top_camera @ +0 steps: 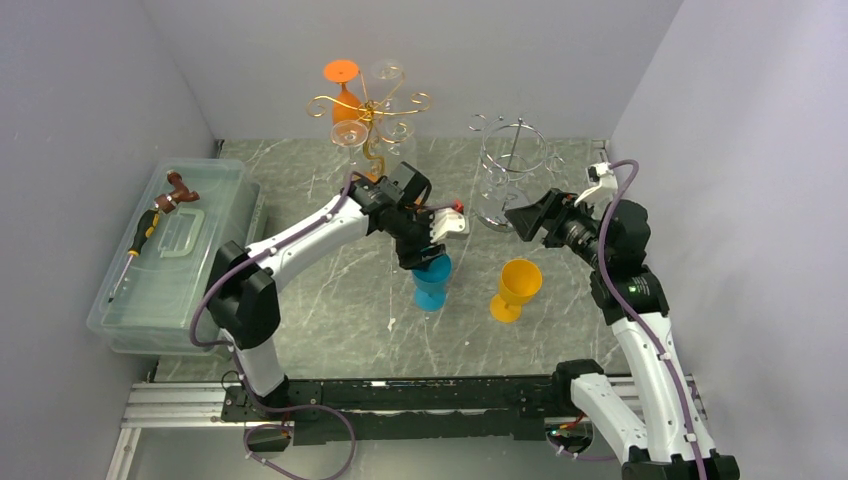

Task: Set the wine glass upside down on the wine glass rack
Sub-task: Pick up the wine glass at the center of the board.

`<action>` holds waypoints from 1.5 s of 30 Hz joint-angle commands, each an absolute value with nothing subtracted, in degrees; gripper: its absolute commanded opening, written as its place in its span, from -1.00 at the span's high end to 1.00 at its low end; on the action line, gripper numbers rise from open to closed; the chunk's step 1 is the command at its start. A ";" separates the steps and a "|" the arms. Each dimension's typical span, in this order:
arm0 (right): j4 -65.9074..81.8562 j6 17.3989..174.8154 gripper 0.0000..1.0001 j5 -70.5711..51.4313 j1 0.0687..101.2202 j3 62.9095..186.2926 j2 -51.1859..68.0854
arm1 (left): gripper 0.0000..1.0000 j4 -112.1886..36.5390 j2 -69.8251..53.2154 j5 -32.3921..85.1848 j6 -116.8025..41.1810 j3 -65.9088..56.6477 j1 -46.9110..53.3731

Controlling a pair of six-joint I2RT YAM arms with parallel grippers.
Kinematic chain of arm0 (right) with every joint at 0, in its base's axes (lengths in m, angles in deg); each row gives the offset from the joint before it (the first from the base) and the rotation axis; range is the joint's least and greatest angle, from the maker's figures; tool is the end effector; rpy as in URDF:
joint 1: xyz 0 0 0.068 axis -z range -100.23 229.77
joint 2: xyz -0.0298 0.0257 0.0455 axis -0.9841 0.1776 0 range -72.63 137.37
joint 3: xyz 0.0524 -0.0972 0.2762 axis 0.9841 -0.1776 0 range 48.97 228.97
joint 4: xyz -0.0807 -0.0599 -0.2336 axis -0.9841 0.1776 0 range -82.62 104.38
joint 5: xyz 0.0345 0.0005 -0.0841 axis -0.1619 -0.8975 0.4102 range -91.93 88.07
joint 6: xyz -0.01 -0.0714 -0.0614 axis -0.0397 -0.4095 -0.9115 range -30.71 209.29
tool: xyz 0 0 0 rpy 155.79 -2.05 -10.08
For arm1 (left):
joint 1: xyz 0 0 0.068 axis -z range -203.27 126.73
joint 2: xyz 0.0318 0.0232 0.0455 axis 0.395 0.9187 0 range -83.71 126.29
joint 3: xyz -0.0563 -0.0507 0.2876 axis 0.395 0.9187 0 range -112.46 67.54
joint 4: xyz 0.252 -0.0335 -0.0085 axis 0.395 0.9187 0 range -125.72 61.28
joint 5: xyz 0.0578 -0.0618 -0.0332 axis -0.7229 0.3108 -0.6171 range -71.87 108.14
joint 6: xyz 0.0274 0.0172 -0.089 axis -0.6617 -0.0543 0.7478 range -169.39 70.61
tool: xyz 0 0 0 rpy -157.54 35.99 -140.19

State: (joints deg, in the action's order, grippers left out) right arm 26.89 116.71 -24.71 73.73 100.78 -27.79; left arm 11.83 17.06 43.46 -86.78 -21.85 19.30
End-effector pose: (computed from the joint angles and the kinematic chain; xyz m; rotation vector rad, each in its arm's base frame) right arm 0.1878 0.0532 0.3728 0.0484 1.8385 0.7693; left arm 0.2674 -0.2955 0.2801 1.7656 1.8571 -0.6062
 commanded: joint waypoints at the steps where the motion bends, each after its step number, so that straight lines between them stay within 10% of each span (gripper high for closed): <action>1: 25.64 116.42 -0.62 -24.86 73.94 101.55 -28.76 | -0.10 14.36 17.03 48.56 -93.16 -23.44 19.36; 9: 24.50 117.84 -0.59 -27.16 74.02 103.90 -27.63 | 0.98 18.68 11.19 53.65 -98.86 -22.02 19.72; 19: 26.87 119.35 -0.64 -29.30 73.98 110.78 -24.31 | 1.00 8.49 -10.21 50.58 -105.11 -23.99 23.12; 28: 22.96 127.09 -0.74 -35.52 74.03 117.51 -21.51 | 1.00 -25.06 -32.44 50.74 -147.79 -1.73 25.72; 45: -31.41 188.76 -0.68 -45.94 73.64 110.60 -11.02 | 1.00 -43.04 -35.17 58.93 -185.37 7.29 25.73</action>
